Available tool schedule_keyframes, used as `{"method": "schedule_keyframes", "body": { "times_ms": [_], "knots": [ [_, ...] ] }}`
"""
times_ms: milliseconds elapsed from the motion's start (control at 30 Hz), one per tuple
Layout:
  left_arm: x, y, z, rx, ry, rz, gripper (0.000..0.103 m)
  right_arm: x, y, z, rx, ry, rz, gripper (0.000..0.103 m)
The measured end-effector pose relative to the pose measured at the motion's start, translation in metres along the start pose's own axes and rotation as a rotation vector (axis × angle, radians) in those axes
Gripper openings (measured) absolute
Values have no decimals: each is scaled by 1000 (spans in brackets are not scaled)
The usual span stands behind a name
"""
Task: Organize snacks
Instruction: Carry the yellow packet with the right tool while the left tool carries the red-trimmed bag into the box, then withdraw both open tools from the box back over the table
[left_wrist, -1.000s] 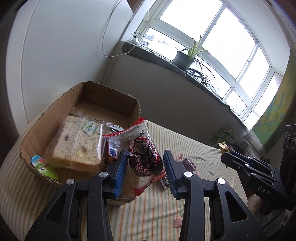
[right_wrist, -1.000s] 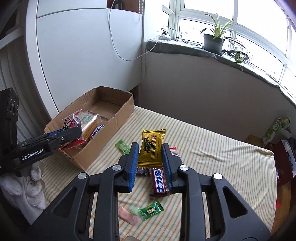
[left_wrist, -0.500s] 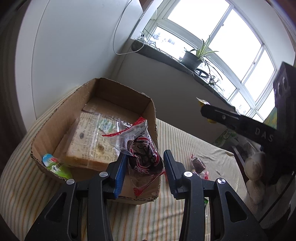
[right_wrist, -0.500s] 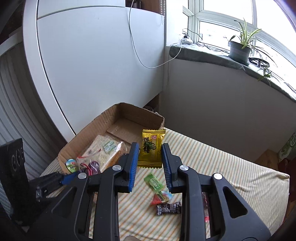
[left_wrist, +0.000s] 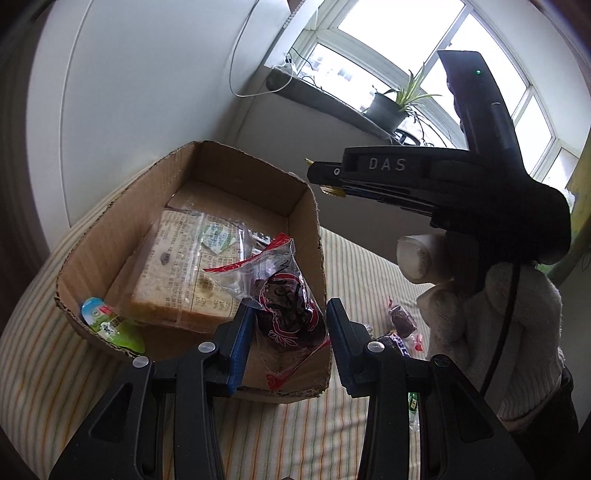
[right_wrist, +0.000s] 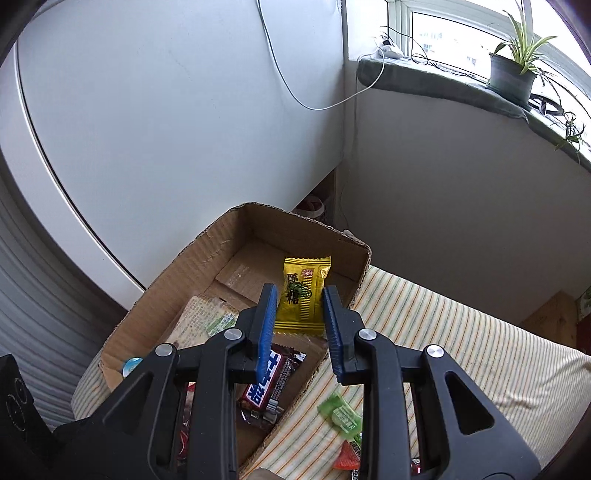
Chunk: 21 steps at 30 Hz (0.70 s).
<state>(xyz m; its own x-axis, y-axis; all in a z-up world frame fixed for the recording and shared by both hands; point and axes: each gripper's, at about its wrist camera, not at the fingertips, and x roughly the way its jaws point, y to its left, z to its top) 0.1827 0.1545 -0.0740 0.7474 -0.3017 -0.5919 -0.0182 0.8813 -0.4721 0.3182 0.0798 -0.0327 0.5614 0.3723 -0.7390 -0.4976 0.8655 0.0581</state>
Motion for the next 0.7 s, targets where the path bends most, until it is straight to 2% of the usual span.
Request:
{"method": "schedule_keyframes", "body": {
  "times_ms": [367,467,567,633,700],
  "knots": [
    [1,7,-1,-24,19,2,39,21,-4,-2,22,38,12,28],
    [1,7,-1,-27,17,3,40,18,-7,-1,33,27,7,54],
    [0,7,1,-28,11,6,42,12,-9,-1,38,13,9,55],
    [0,6,1,-18,10,5,53,10,-11,-1,46,14,14,55],
    [-1,5,0,-12,0,17,53,7,-12,-2,45,17,20,55]
  ]
}}
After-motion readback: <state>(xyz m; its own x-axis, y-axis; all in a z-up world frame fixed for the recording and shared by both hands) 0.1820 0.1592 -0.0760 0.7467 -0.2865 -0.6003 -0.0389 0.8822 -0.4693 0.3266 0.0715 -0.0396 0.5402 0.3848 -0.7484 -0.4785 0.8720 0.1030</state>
